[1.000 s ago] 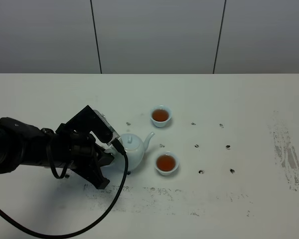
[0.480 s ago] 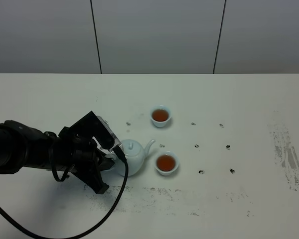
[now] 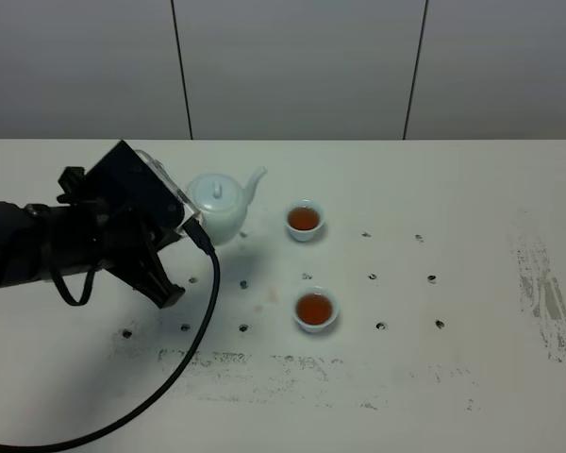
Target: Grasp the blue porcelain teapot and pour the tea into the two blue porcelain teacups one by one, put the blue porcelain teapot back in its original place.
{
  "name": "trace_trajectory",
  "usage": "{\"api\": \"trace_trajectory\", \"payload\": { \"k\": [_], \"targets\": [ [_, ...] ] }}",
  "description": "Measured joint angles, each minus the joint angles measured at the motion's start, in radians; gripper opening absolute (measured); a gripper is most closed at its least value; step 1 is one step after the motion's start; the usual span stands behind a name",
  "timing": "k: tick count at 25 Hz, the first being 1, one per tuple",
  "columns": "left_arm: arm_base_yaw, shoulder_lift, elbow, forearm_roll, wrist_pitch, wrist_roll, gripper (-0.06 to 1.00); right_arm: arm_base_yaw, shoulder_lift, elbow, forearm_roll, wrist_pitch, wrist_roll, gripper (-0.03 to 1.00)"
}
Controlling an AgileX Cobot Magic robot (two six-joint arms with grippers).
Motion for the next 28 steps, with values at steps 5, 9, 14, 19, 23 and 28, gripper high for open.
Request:
{"api": "trace_trajectory", "payload": {
  "k": [5,9,14,19,23,28],
  "targets": [
    [0.0,-0.058,-0.011,0.069,-0.032,-0.07,0.11,0.0,0.0,0.0,0.0,0.0,0.0,0.35],
    [0.0,-0.061,-0.068,0.303,-0.018,-0.346,0.11,0.0,0.0,0.0,0.0,0.0,0.0,0.35],
    [0.0,-0.066,-0.108,0.771,-0.016,-0.883,0.11,0.0,0.0,0.0,0.0,0.0,0.0,0.35],
    [0.0,-0.066,-0.107,1.265,-0.013,-1.449,0.11,0.0,0.0,0.0,0.0,0.0,0.0,0.35],
    [0.015,-0.066,-0.071,1.509,-0.038,-1.759,0.11,0.0,0.0,0.0,0.0,0.0,0.0,0.35],
    [0.068,-0.066,-0.043,1.579,-0.078,-1.94,0.11,0.0,0.0,0.0,0.0,0.0,0.0,0.35]
  ]
}}
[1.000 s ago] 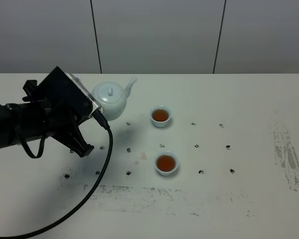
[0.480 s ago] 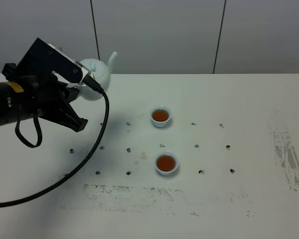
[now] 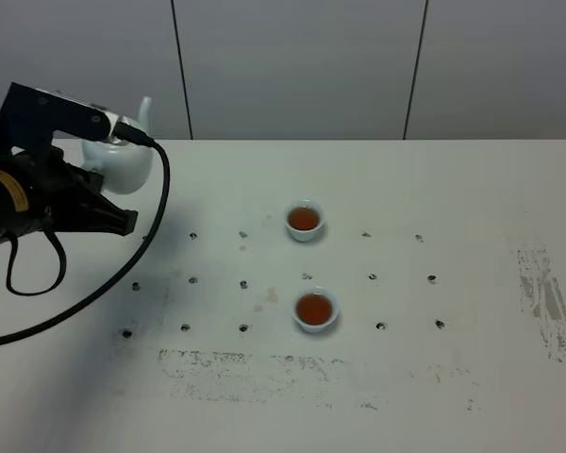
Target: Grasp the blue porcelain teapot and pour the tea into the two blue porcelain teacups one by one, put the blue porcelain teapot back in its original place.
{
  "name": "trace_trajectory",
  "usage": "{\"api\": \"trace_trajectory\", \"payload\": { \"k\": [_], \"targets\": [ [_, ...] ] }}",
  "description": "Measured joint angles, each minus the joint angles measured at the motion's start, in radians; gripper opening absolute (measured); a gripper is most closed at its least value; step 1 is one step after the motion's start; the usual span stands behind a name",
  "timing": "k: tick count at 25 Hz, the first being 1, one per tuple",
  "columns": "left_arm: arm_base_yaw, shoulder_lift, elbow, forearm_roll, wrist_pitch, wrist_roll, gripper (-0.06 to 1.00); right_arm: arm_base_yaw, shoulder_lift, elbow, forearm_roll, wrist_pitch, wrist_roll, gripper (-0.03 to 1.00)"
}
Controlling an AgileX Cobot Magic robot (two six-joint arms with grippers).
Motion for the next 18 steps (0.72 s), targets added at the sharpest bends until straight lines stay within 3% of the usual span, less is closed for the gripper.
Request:
{"api": "trace_trajectory", "payload": {
  "k": [9,18],
  "targets": [
    [0.014,-0.001,0.163,-0.01,-0.248,-0.014,0.11,0.0,0.0,0.0,0.0,0.001,-0.001,0.35],
    [0.014,-0.003,0.288,-0.028,-0.337,0.112,0.11,0.0,0.0,0.0,0.0,0.001,0.0,0.35]
  ]
}}
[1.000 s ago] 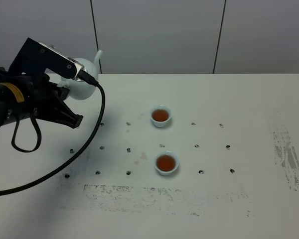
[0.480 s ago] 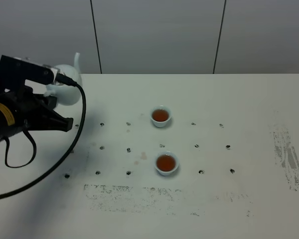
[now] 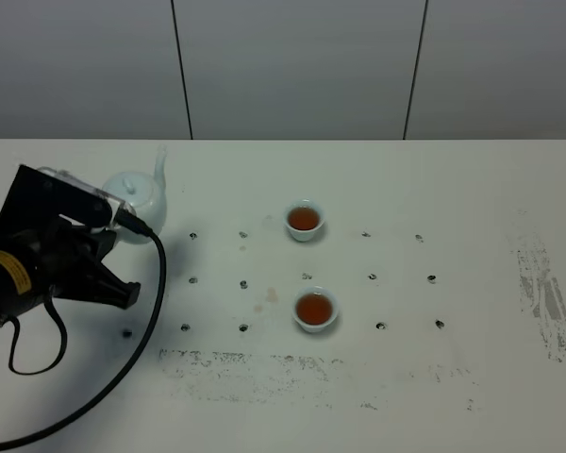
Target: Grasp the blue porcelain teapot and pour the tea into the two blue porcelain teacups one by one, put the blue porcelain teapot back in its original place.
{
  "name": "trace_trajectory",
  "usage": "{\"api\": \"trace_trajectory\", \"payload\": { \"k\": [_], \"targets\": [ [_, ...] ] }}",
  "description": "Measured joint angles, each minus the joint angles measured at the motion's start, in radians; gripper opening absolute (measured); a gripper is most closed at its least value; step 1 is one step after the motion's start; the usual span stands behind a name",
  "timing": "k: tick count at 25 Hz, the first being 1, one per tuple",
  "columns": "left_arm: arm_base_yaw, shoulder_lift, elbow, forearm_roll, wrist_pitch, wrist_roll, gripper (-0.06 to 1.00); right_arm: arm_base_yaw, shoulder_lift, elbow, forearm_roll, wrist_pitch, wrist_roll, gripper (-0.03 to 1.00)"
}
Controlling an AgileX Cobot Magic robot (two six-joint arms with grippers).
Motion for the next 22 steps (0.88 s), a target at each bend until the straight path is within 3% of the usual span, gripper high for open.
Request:
{"api": "trace_trajectory", "payload": {
  "k": [7,12,16,22],
  "targets": [
    [0.0,-0.002,0.121,-0.137,-0.062,0.163,0.11,0.0,0.0,0.0,0.0,0.0,0.0,0.35],
    [0.0,-0.004,0.211,-0.215,-0.164,0.236,0.11,0.0,0.0,0.0,0.0,0.0,0.0,0.35],
    [0.0,-0.005,0.269,-0.248,-0.264,0.252,0.11,0.0,0.0,0.0,0.0,0.0,0.0,0.35],
    [0.0,-0.005,0.297,-0.324,-0.296,0.232,0.11,0.0,0.0,0.0,0.0,-0.001,0.0,0.35]
  ]
}}
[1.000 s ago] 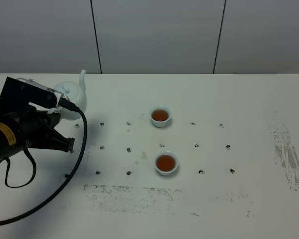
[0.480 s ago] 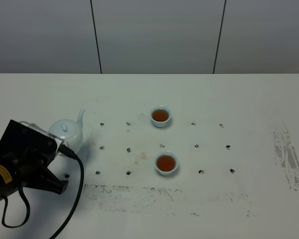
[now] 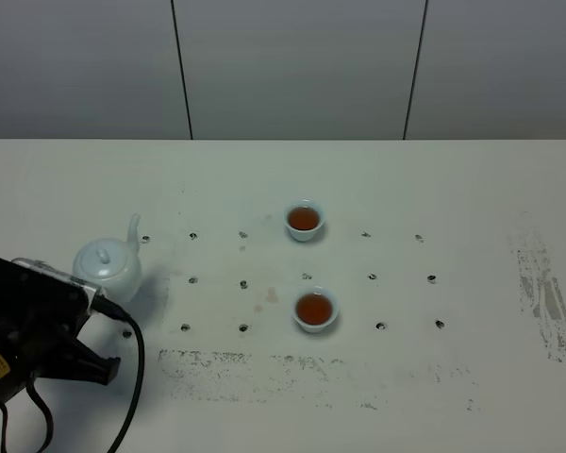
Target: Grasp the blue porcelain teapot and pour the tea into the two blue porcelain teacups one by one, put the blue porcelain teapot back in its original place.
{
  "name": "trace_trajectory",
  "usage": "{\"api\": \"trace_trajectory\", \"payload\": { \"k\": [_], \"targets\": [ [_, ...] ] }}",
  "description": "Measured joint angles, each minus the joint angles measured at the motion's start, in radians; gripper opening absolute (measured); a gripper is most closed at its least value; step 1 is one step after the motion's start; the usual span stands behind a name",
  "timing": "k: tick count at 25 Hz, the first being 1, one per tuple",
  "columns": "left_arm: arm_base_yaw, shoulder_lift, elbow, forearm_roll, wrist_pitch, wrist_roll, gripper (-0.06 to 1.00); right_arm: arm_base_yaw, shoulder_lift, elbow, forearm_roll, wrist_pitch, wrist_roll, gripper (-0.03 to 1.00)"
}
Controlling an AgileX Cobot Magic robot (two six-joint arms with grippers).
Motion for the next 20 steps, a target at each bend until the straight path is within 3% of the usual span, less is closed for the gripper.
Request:
{"api": "trace_trajectory", "payload": {
  "k": [8,14,20],
  "targets": [
    [0.0,0.056,0.004,-0.074,-0.008,-0.053,0.11,0.0,0.0,0.0,0.0,0.0,0.0,0.35],
    [-0.023,0.145,0.006,-0.021,-0.04,-0.059,0.11,0.0,0.0,0.0,0.0,0.0,0.0,0.35],
    [-0.049,0.152,0.006,0.0,-0.083,-0.002,0.11,0.0,0.0,0.0,0.0,0.0,0.0,0.35]
  ]
}}
